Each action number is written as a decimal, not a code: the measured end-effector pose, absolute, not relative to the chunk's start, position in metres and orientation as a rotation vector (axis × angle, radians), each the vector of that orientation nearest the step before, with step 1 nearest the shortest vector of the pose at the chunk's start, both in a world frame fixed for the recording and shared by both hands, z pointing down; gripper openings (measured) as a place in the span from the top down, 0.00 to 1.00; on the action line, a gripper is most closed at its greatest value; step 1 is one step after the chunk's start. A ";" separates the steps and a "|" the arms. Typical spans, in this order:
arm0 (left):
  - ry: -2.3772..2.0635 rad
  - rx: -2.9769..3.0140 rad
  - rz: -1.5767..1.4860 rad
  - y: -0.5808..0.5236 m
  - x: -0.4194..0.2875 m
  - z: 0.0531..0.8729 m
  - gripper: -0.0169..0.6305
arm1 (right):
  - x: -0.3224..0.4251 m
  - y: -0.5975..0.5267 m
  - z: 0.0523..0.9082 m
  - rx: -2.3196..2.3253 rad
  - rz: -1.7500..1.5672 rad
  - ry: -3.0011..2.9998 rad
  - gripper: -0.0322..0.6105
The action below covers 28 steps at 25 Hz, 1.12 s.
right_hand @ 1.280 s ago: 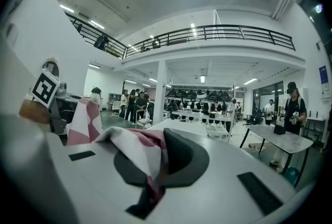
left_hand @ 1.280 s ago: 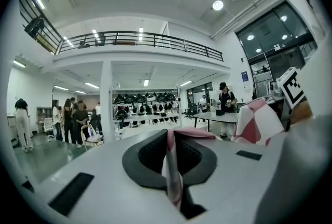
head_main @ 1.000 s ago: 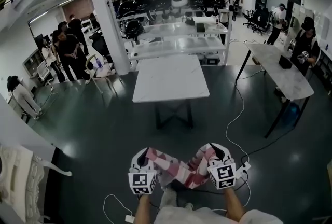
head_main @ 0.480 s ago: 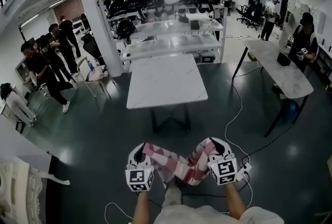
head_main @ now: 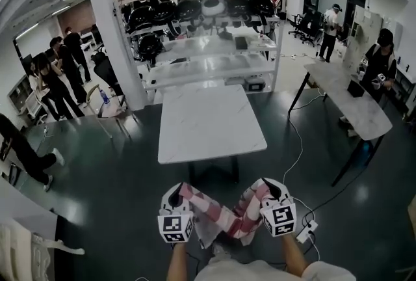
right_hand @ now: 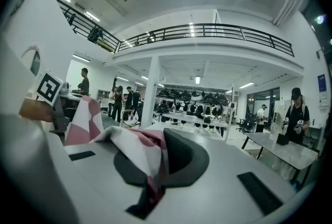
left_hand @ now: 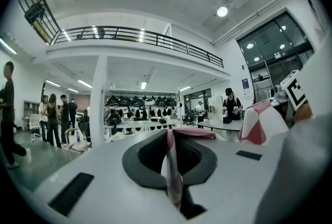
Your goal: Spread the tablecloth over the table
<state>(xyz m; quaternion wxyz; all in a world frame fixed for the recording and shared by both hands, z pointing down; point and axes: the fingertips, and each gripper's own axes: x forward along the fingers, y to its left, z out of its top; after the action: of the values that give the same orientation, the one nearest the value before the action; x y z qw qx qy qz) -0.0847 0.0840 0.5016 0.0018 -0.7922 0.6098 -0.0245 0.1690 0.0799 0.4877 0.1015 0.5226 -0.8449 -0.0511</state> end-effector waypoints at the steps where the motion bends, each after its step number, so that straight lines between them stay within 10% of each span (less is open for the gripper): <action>1: 1.909 -2.487 -0.073 0.072 -0.090 0.501 0.93 | 0.164 0.069 0.488 1.547 -0.151 -2.492 0.93; 28: 1.878 -2.392 0.003 -0.126 -0.206 0.472 0.93 | 0.058 -0.128 0.477 1.574 -0.232 -2.529 0.93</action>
<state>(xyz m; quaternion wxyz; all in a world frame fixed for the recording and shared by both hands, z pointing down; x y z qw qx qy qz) -0.2062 -0.1261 0.4722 0.0502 -0.7857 0.6166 0.0011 0.0576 -0.1284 0.4770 0.0767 0.5251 -0.8440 -0.0773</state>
